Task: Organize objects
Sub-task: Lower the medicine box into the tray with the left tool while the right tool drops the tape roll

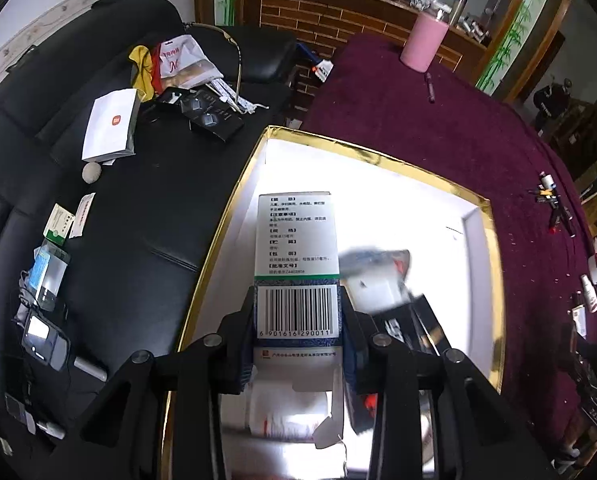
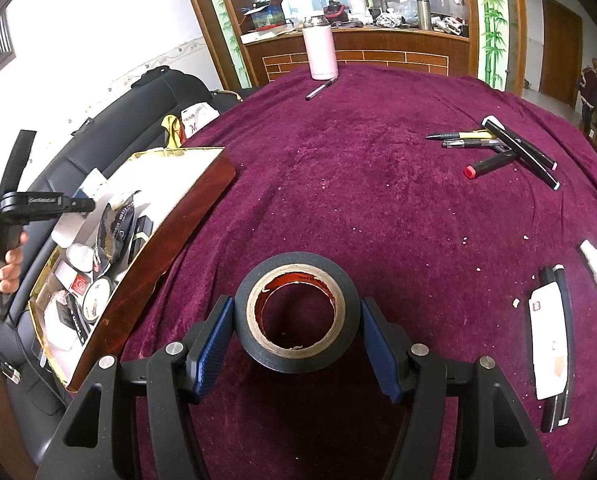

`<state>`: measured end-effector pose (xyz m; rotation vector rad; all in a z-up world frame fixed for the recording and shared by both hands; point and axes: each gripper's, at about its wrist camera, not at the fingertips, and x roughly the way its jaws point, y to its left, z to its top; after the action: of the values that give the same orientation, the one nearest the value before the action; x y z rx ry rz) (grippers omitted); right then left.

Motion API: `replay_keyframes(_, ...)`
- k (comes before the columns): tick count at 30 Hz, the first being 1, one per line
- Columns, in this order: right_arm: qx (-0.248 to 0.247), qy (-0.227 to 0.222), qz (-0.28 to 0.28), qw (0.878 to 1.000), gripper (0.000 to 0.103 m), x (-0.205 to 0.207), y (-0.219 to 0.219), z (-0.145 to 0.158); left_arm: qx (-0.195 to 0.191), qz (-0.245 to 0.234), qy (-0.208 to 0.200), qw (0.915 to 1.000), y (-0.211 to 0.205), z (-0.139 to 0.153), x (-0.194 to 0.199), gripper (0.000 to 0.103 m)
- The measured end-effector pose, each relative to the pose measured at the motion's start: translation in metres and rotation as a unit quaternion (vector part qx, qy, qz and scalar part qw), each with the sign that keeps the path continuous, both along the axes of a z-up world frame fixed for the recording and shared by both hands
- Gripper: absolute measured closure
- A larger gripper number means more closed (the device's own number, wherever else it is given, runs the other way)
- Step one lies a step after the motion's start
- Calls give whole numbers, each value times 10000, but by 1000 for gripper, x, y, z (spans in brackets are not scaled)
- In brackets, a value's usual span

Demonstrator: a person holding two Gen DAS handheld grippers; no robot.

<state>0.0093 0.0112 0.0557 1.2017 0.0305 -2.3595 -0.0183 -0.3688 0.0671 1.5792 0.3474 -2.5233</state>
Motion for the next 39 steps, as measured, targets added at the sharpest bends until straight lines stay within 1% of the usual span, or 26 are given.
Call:
replay_keyframes(6,57,17,39,10000,35,-3,-10,2,106,-94,-219,9997,-3,-20,-16,69)
replay_keyframes(10,66,13,144,9999,35,-7,-24,5,107,-166,-261,9995,-1,-25,-18,69)
replay_keyframes(17,66,226,553,9982,35,-8,-64,20,13,-111,-446,9989,-9,-35,-15,69)
replay_keyframes(21,38,338,771,9964,35,-14,-90,29,-129,-184,-408,9989,-6,-35,-10,69)
replay_keyframes(25,-118,349,1039,9939,35,-25,-117,36,-89,-256,-438,9987,-4,-35,-7,69)
replay_keyframes(29,-99,251,1247,9918,35,-43,-148,31,-174,-319,-454,9983,-1,-35,-2,69)
replay_keyframes(32,30,196,1334,9909,35,-56,-169,21,-198,-348,-425,9983,-1,-36,0,69)
replay_keyframes(39,284,195,1542,9874,35,-75,-197,5,-179,-408,-380,9983,-2,-36,5,69)
